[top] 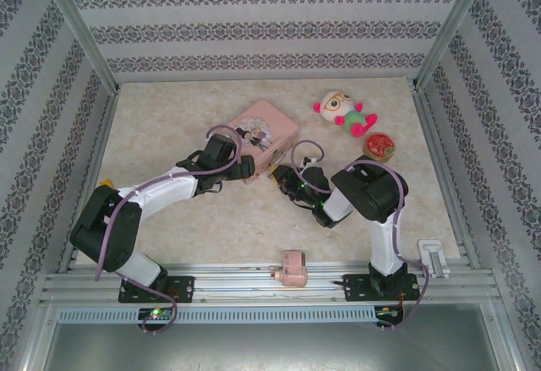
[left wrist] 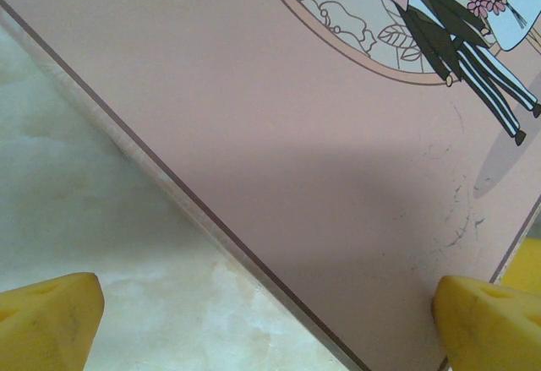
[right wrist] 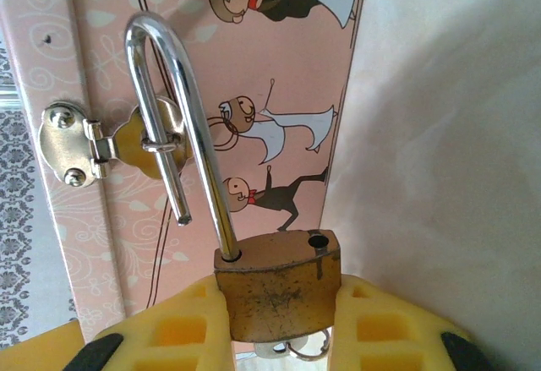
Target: Unlock the padlock with the key
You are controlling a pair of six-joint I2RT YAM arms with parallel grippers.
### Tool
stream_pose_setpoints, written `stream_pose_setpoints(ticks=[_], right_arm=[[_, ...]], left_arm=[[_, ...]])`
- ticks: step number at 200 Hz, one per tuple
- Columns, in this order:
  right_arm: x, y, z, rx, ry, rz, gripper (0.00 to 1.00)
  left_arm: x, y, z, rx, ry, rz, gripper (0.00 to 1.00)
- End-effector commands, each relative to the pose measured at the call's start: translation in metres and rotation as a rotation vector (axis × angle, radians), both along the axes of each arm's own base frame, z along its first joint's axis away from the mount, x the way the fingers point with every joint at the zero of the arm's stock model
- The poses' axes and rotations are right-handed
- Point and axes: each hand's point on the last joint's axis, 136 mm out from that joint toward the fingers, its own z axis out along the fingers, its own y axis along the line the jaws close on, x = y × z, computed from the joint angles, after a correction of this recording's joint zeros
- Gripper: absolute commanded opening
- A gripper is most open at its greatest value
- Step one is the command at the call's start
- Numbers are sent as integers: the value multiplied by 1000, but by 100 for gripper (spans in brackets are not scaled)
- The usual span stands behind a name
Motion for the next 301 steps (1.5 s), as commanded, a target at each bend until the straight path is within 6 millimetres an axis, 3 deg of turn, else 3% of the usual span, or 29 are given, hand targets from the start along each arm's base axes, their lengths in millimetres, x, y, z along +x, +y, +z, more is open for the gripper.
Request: stream_pose_setpoints(ticks=[1, 301], right_arm=[[16, -28, -29, -71, 48, -131, 0], [27, -41, -18, -53, 13, -168, 0]], left_arm=[[-29, 24, -36, 124, 137, -10, 99], [-31, 28, -35, 120, 135, -2, 99]])
